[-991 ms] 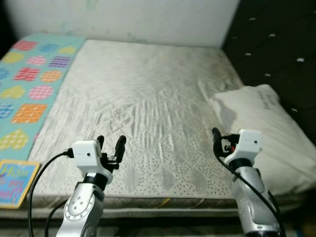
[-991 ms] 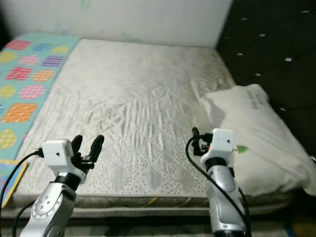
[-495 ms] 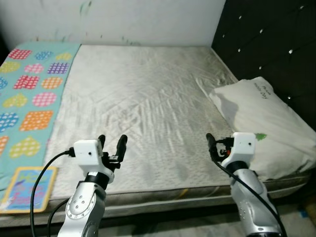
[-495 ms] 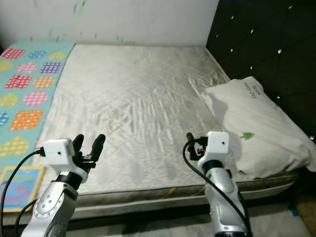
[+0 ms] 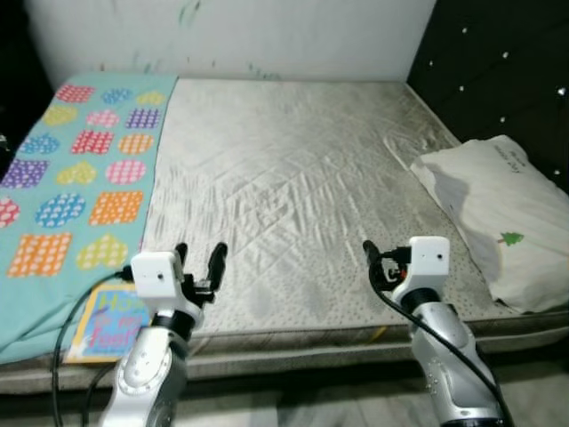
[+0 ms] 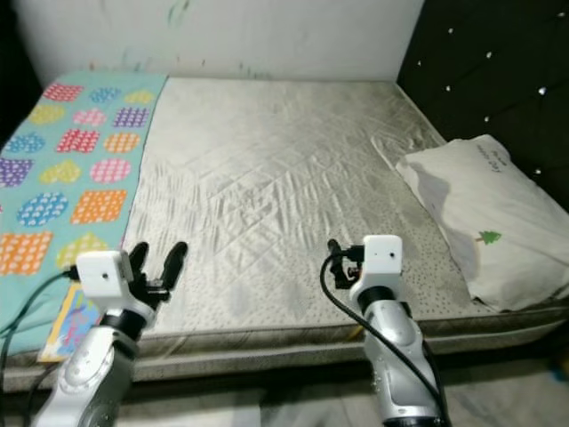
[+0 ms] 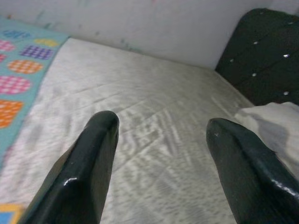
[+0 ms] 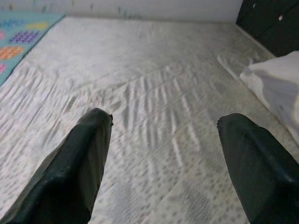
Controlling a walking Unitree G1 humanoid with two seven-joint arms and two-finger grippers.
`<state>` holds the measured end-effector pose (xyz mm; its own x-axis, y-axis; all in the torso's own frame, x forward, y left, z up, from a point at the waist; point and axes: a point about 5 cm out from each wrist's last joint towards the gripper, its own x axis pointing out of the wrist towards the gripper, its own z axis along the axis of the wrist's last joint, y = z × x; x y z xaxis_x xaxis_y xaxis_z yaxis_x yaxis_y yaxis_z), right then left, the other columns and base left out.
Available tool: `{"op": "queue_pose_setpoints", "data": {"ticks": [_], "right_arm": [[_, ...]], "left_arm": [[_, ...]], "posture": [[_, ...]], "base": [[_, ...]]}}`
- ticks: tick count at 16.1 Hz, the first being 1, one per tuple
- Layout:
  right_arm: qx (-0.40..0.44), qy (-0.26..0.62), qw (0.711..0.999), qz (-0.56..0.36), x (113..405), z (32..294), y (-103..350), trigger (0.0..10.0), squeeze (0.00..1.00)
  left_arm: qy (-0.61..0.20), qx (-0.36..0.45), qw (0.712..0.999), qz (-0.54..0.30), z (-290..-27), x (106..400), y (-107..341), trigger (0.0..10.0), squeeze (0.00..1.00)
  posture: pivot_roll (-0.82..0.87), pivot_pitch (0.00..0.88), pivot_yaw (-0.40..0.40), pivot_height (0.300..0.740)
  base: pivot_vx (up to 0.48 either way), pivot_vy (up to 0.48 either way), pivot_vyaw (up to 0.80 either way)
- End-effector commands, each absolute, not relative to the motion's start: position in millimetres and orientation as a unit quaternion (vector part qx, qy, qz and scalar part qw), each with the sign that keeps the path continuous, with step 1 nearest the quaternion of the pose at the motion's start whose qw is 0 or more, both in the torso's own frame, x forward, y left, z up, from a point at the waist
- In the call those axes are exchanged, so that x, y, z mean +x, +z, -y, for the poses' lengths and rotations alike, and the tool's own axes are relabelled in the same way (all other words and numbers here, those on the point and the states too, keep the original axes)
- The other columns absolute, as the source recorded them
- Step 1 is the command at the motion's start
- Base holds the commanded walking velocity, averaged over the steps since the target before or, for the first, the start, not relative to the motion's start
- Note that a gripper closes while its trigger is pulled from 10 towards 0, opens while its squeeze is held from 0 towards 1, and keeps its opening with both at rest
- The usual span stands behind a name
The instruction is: Clean up the room
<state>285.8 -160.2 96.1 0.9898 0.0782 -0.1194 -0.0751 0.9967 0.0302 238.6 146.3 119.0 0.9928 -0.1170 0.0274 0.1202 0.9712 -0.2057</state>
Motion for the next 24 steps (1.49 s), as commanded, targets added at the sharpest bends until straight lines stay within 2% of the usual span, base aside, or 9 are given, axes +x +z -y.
{"op": "queue_pose_setpoints", "data": {"ticks": [1, 2, 5, 7, 15, 24], "right_arm": [[-0.008, 0.039, 0.998, -0.050, 287.5, 158.6, 101.5, 10.0, 0.00], [-0.021, 0.033, 0.998, -0.049, 287.7, 158.6, 101.8, 10.0, 0.00], [0.013, 0.078, 0.996, -0.028, 287.2, 153.0, 107.2, 10.0, 0.00], [-0.006, 0.078, 0.997, -0.018, 286.4, 150.9, 109.8, 10.0, 0.00], [0.004, 0.068, 0.997, -0.030, 289.3, 156.0, 107.0, 10.0, 0.00], [-0.005, 0.068, 0.997, -0.019, 291.1, 157.1, 108.8, 10.0, 0.00]], "left_arm": [[-0.061, -0.100, 0.993, 0.011, -146.8, 238.1, 120.7, 10.0, 0.00], [-0.060, -0.098, 0.993, 0.008, -146.9, 238.1, 120.0, 10.0, 0.00], [-0.070, -0.100, 0.993, 0.009, -145.5, 238.3, 120.6, 10.0, 0.00], [-0.071, -0.099, 0.993, 0.008, -145.8, 238.5, 120.4, 10.0, 0.00], [-0.075, -0.100, 0.992, 0.005, -145.5, 238.6, 119.8, 10.0, 0.00], [-0.082, -0.100, 0.992, 0.008, -144.7, 239.3, 120.1, 10.0, 0.00]], "posture": [[-0.01, 0.101, -0.065, 0.740], [-0.02, 0.101, -0.065, 0.740], [-0.02, 0.102, -0.063, 0.740], [-0.01, 0.103, -0.056, 0.740], [-0.01, 0.101, -0.059, 0.740], [-0.01, 0.093, -0.060, 0.740]], "base": [[0.000, 0.000, 0.00], [0.000, 0.000, 0.00], [0.167, 0.000, 0.00], [0.279, 0.000, 0.00], [0.294, 0.000, 0.00], [0.029, 0.000, 0.00]]}}
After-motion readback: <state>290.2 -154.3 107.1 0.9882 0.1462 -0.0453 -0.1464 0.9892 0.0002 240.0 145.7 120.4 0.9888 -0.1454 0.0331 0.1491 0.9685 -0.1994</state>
